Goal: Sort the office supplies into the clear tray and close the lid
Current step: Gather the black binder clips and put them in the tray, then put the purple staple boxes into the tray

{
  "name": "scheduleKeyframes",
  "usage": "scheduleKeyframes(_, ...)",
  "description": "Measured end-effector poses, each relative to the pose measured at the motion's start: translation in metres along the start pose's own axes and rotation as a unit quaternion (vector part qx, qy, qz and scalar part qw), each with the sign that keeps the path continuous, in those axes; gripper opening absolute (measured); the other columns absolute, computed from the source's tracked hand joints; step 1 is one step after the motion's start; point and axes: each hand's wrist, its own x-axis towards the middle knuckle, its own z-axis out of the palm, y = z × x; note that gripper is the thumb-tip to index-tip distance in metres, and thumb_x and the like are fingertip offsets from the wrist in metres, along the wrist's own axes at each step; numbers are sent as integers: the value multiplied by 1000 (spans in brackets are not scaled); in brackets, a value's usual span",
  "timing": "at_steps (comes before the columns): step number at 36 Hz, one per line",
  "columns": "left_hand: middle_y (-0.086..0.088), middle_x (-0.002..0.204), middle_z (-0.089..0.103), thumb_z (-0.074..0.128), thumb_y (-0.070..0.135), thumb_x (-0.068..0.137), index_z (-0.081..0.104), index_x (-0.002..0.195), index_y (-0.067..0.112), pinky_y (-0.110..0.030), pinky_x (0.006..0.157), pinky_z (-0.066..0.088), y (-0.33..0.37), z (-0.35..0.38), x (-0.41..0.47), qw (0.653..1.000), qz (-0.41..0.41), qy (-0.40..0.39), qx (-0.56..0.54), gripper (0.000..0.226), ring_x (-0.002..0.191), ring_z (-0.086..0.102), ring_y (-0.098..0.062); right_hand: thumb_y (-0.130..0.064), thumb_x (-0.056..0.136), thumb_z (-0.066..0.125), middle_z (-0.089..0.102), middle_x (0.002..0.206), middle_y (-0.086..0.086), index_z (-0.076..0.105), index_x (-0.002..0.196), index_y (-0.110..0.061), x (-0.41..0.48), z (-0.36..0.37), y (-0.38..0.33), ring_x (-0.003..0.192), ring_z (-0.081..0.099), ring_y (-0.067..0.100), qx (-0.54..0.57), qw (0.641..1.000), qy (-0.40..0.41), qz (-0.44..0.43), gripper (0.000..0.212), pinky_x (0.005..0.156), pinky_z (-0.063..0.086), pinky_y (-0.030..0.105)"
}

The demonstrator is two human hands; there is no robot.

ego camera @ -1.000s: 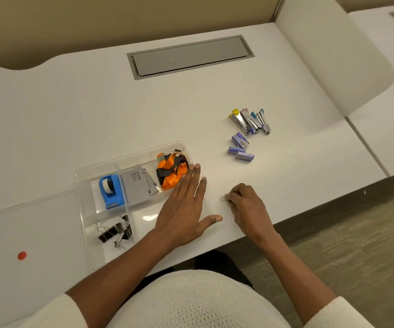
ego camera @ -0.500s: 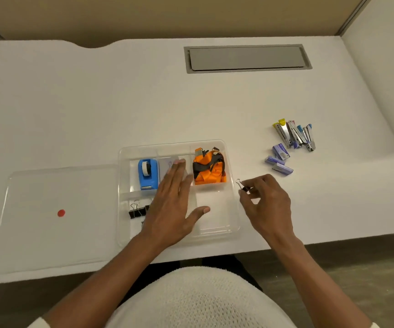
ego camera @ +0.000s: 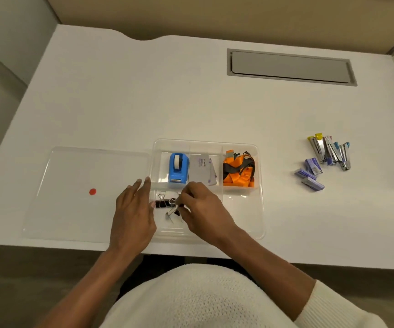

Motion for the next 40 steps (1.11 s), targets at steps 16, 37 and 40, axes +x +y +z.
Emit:
scheduleKeyframes(16,-16,125,66,71,19,90,40,151,8,-52,112,41,-8,-9,5,999,40,-14,34,69,117,62,-34,-10,93,72,73,113,8,76,110,-10,0,7,8,104,65,23,55,997,41,37,18,88,58,37)
scheduleKeyframes(37,-11,122,65,72,38,88,68,114,9,-49,100,45,195,11,80,957,290,-8,1,39,125,53,-34,-13,87,72,71,106,-4,74,103,-24,-97,-108,197,86,71,18,3,895,293,338,20,74,59,45)
scheduleKeyframes(40,-8,117,65,69,43,88,68,110,9,-45,93,45,235,32,89,938,344,-35,9,40,117,55,-32,-18,88,74,68,112,-5,72,108,-27,-103,-123,229,90,70,16,-29,897,262,355,22,73,60,44)
